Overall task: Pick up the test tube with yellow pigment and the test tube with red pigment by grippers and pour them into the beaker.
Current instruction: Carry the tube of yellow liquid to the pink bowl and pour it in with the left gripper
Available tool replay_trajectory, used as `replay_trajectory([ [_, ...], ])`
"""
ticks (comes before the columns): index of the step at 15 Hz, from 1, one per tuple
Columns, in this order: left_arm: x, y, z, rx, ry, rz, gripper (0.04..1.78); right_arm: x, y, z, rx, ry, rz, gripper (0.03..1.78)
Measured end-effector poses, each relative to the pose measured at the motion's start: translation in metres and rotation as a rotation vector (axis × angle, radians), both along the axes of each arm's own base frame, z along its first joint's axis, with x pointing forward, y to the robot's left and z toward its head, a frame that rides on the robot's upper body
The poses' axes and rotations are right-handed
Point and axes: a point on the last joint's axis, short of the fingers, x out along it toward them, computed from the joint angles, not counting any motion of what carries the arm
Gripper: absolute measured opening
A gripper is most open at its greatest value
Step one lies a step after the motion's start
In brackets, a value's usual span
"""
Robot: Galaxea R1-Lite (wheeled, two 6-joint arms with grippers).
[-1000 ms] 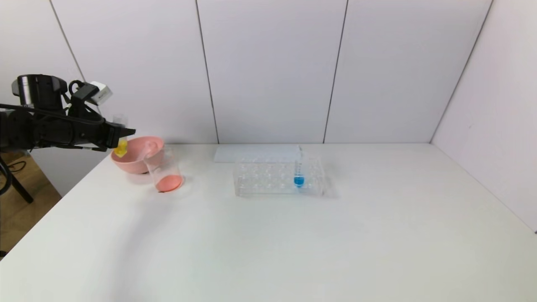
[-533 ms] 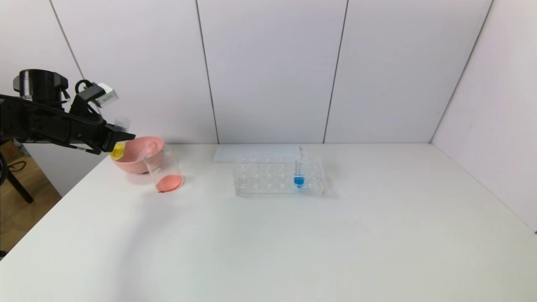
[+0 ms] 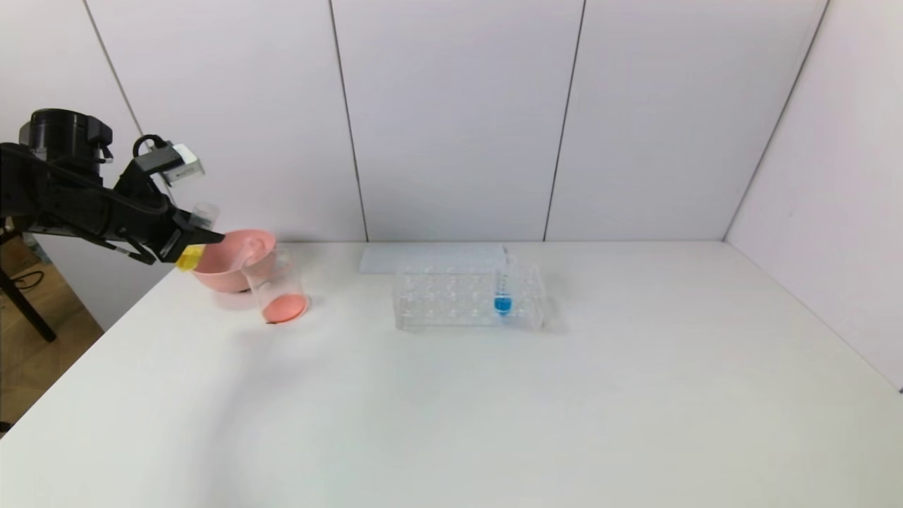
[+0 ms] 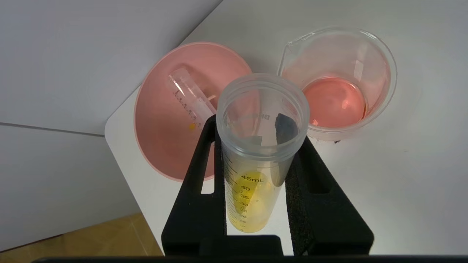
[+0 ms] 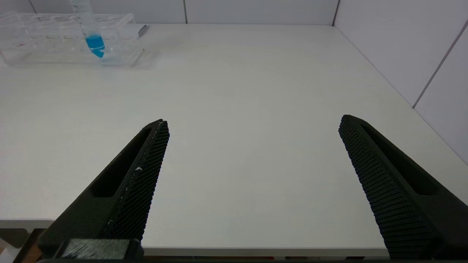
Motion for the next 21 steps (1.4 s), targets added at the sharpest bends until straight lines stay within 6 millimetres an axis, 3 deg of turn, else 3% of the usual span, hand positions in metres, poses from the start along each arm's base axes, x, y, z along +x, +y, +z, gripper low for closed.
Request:
replay_trajectory([
  [8, -0.005, -0.002, 0.004, 0.125, 0.004, -0.088, 0.47, 0.0, 0.0, 0.0, 0.0, 0.0, 0.0, 1.7],
  [21, -0.006, -0.008, 0.013, 0.176, 0.051, -0.089, 0.47, 0.0, 0.0, 0.0, 0.0, 0.0, 0.0, 1.7],
])
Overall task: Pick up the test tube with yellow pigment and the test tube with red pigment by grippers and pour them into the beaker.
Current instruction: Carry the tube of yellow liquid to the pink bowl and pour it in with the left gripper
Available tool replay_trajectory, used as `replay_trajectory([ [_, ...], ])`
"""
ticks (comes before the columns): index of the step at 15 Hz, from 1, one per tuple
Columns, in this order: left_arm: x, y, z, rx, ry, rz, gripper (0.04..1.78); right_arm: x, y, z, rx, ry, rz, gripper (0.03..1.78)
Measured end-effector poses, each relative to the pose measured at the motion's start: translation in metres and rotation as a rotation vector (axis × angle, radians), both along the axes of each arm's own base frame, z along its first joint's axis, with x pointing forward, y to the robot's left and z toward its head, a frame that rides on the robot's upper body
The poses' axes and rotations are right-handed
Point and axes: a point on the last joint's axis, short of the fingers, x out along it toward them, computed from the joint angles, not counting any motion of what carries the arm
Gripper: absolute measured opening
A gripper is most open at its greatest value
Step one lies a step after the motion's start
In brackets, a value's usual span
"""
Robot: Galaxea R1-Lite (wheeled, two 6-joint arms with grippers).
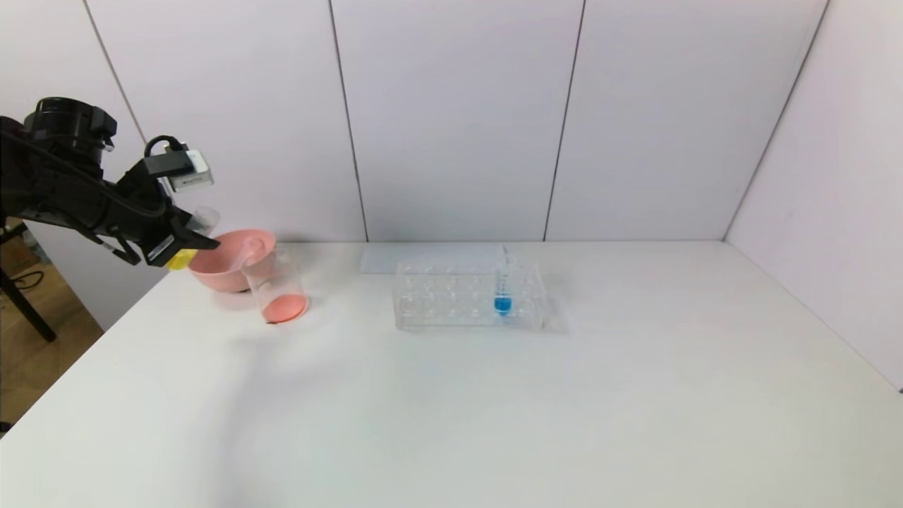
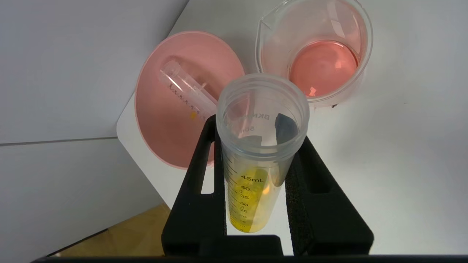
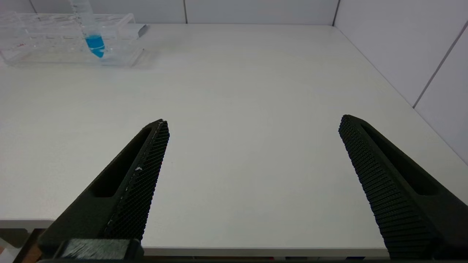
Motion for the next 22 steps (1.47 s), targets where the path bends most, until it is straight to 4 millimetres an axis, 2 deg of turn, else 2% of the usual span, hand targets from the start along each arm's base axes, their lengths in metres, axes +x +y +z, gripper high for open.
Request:
replay_trajectory([
  [6, 0.0, -0.004, 0.005, 0.109, 0.039, -0.097, 0.47, 0.0, 0.0, 0.0, 0.0, 0.0, 0.0, 1.7],
  [11, -0.007, -0.007, 0.003, 0.093, 0.139, -0.127, 0.47, 0.0, 0.0, 0.0, 0.0, 0.0, 0.0, 1.7],
  [22, -0.01, -0.01, 0.002, 0.101, 0.208, -0.167, 0.47, 0.0, 0.0, 0.0, 0.0, 0.0, 0.0, 1.7],
])
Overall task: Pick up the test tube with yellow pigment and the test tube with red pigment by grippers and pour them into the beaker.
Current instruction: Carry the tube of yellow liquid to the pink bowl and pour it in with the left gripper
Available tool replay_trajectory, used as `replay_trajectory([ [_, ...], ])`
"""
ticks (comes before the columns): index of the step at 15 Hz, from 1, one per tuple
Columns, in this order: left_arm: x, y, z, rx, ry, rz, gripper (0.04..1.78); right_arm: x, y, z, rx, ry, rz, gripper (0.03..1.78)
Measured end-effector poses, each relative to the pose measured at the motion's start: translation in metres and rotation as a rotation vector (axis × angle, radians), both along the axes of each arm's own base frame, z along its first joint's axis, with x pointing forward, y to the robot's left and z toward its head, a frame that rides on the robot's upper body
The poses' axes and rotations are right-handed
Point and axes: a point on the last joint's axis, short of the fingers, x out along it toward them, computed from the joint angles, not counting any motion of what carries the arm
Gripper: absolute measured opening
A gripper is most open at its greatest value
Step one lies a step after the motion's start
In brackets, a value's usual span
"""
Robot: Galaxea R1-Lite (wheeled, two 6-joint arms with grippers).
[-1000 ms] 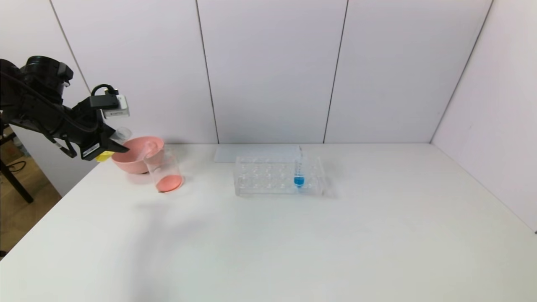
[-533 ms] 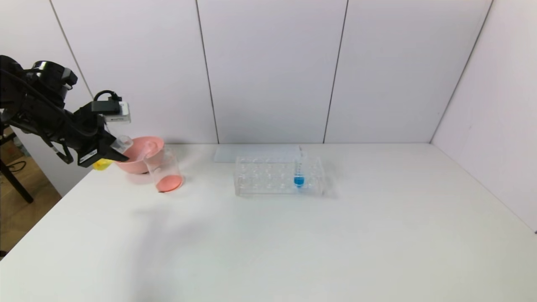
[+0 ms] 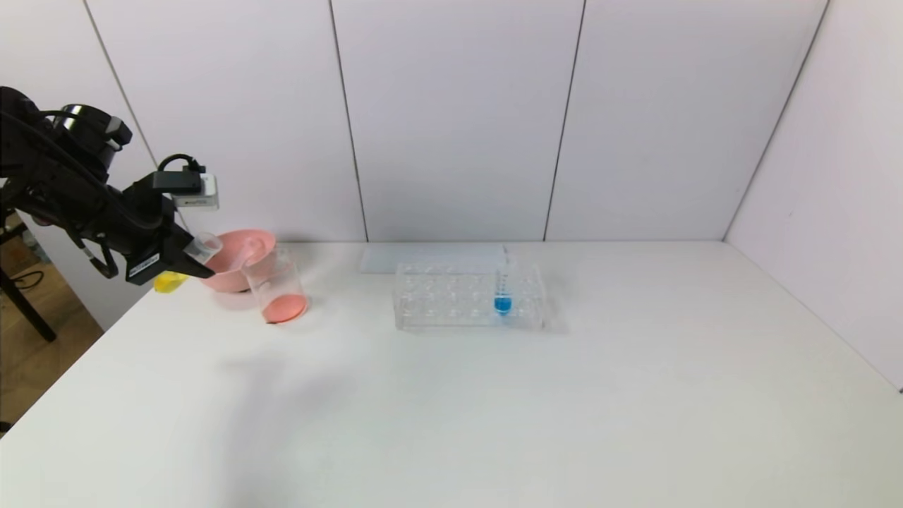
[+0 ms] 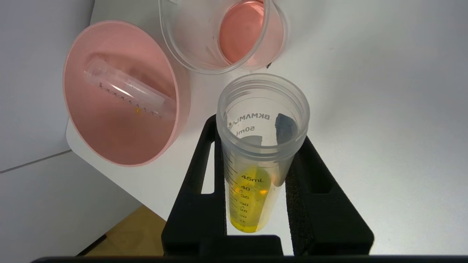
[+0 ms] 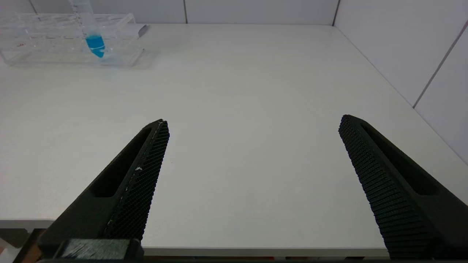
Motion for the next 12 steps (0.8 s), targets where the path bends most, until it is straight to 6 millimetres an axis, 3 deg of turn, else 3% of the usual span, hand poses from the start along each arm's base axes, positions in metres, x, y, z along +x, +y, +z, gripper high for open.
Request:
replay_trajectory([
  [12, -0.0029, -0.0077, 0.0007, 0.004, 0.067, -0.043, 0.47, 0.0, 0.0, 0.0, 0.0, 0.0, 0.0, 1.7],
])
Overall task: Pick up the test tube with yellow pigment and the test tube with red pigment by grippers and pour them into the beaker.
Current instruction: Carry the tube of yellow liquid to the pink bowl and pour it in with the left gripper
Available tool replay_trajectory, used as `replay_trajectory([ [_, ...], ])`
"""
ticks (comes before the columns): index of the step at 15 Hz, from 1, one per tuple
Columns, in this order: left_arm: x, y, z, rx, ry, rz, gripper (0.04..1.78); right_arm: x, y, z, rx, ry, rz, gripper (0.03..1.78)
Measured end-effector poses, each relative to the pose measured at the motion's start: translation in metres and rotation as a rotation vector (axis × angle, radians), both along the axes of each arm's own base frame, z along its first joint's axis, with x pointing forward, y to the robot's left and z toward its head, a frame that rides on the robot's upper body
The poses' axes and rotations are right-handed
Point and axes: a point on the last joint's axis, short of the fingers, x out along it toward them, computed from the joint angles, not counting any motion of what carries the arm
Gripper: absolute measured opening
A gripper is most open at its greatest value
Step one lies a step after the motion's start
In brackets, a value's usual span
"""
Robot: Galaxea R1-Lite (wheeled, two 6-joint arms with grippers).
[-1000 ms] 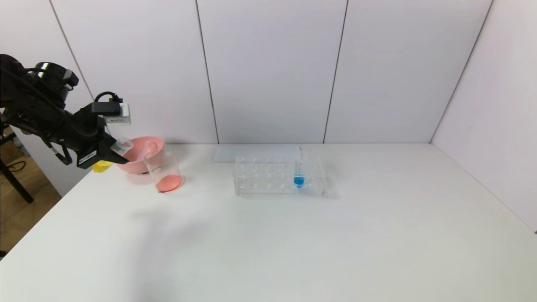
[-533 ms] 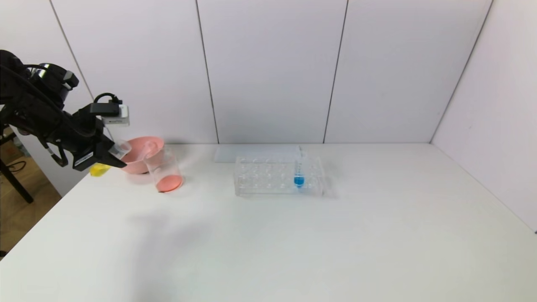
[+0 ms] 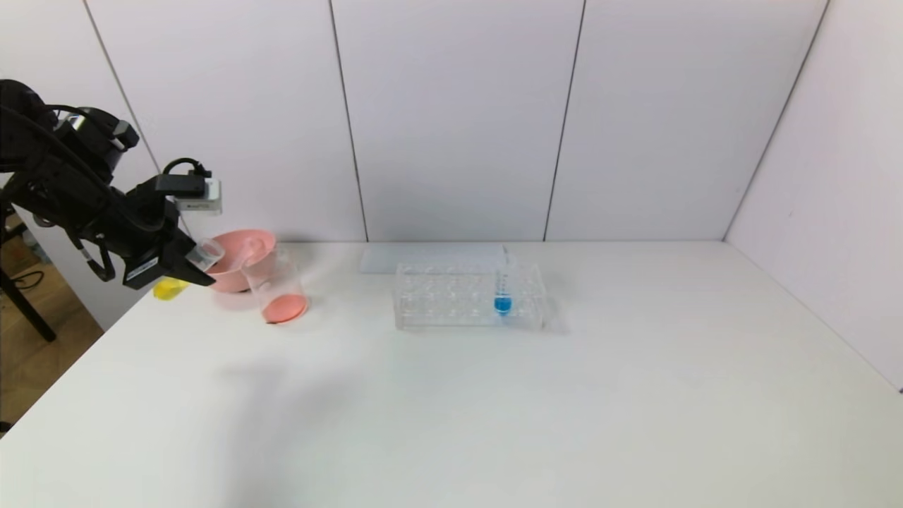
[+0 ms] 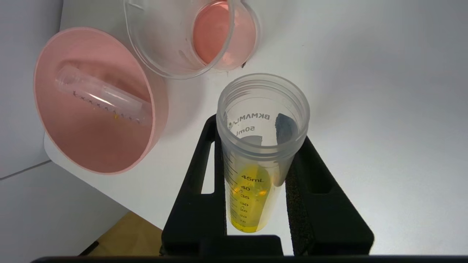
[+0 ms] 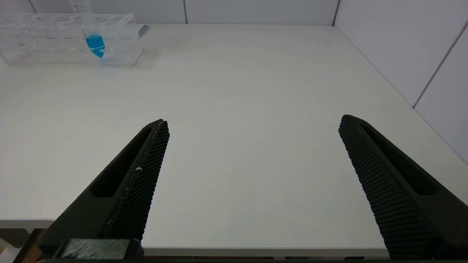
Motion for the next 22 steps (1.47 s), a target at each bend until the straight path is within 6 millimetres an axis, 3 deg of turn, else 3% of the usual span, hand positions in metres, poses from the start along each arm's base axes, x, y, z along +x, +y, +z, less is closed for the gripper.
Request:
replay_trajectory([
  [22, 0.026, -0.007, -0.011, 0.172, -0.033, 0.06, 0.47, 0.0, 0.0, 0.0, 0.0, 0.0, 0.0, 1.7],
])
